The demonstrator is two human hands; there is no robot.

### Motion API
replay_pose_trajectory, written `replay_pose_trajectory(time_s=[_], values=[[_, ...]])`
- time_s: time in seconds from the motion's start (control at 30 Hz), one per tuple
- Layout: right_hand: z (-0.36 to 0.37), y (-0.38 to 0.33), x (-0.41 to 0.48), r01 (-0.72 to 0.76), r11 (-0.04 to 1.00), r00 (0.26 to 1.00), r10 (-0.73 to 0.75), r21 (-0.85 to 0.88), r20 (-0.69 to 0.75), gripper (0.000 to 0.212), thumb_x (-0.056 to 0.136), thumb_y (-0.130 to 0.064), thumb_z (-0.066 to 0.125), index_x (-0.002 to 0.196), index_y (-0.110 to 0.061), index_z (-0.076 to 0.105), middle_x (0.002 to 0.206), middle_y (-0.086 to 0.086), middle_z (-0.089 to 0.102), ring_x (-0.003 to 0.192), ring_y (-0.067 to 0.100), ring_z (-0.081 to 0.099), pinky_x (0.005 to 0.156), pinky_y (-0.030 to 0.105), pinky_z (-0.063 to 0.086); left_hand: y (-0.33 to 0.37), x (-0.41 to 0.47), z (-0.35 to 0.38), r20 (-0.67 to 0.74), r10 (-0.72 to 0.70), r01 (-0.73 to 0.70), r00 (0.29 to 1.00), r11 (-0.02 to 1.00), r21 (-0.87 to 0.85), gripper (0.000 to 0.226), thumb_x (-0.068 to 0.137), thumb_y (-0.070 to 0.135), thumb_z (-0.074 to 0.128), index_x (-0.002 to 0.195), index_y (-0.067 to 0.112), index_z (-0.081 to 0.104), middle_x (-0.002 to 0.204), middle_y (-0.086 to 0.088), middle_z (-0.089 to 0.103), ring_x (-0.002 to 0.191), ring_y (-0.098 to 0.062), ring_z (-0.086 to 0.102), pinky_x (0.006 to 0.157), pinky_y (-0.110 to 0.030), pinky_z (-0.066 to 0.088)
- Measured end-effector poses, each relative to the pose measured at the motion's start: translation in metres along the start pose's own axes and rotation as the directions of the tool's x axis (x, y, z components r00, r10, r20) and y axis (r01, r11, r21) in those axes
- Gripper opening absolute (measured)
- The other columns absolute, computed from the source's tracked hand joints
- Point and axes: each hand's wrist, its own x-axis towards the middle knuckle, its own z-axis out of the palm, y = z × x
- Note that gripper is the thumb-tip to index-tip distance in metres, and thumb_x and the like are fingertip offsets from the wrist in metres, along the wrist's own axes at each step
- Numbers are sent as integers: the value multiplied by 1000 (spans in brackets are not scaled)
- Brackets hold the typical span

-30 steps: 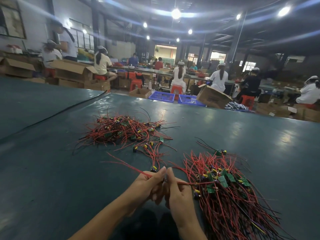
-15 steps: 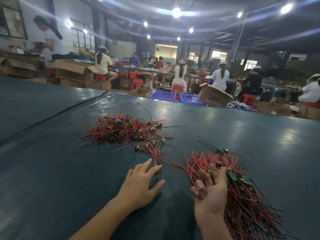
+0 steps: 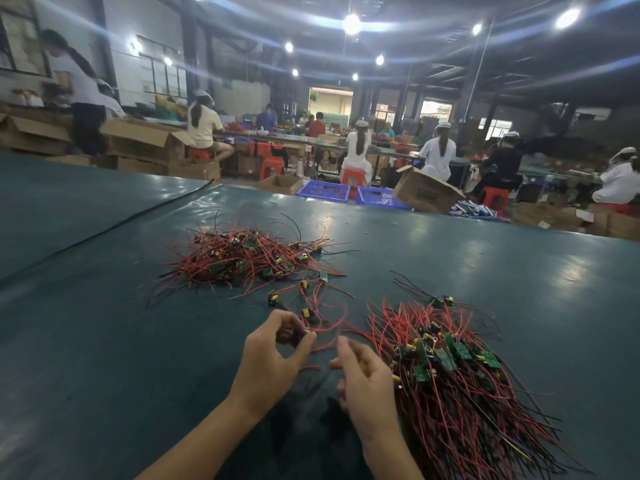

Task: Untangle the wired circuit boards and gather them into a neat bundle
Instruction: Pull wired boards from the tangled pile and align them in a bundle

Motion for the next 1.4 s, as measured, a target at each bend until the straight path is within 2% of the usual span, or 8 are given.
replay_pose_trajectory(time_s=[0.13,0.27,0.5,0.77,0.93,1.07,1.2,1.4], values=[[5,6,-4,80,990,994,-70,-114,86,11,93,-25,64,88,-22,73,80,-1,75,74,11,67,66,26,51,13,-7,9,-56,-28,16,998,979,-205,31,85,11,72,110,25,60,92,12,66,83,-12,67,75,-18,54],[4,10,-4,194,960,979,-176,-204,99,11,94,-19,62,97,-23,73,87,-5,74,84,11,69,79,36,58,12,-14,14,48,48,-40,998,988,-150,30,84,10,67,110,25,65,92,8,68,86,-12,67,76,-22,55],[0,11,-4,223,957,975,-223,-187,22,20,93,-17,63,108,-31,65,98,1,69,62,9,61,50,18,44,-1,-7,11,52,-31,33,998,999,-38,32,83,5,71,99,32,67,93,11,68,88,0,65,75,-10,50],[0,13,-7,214,956,977,-206,-199,61,42,91,-13,65,127,-31,54,115,-13,60,69,9,65,54,17,48,-9,-3,12,19,-200,200,980,980,-21,11,88,16,67,84,25,66,76,6,69,74,-5,66,68,-20,53],[0,11,-8,188,970,982,-180,-155,64,35,90,-13,68,114,-36,56,111,-25,64,69,21,67,47,25,47,-8,-3,12,-57,-266,259,962,959,-115,8,92,19,62,87,25,60,81,11,73,77,1,68,65,-15,51],[0,14,-7,189,965,982,-181,-181,61,23,86,-16,72,101,-24,56,104,-22,66,57,10,60,55,26,52,-2,-2,18,-39,-229,221,973,964,-150,6,92,19,62,88,22,59,83,13,73,77,-1,68,66,-13,51],[1,16,-5,164,954,986,-153,-251,62,17,85,-21,74,96,-25,62,73,-10,69,47,11,54,48,29,48,3,1,24,37,-249,251,968,947,-202,5,91,17,65,87,18,62,80,9,74,77,-5,70,67,-20,55],[-2,14,-3,245,918,968,-249,-311,26,11,90,-18,68,82,-25,69,78,3,65,64,17,62,60,35,54,6,-6,14,111,-246,267,963,931,-250,5,85,18,71,84,17,66,77,2,73,73,-12,71,63,-26,58]])
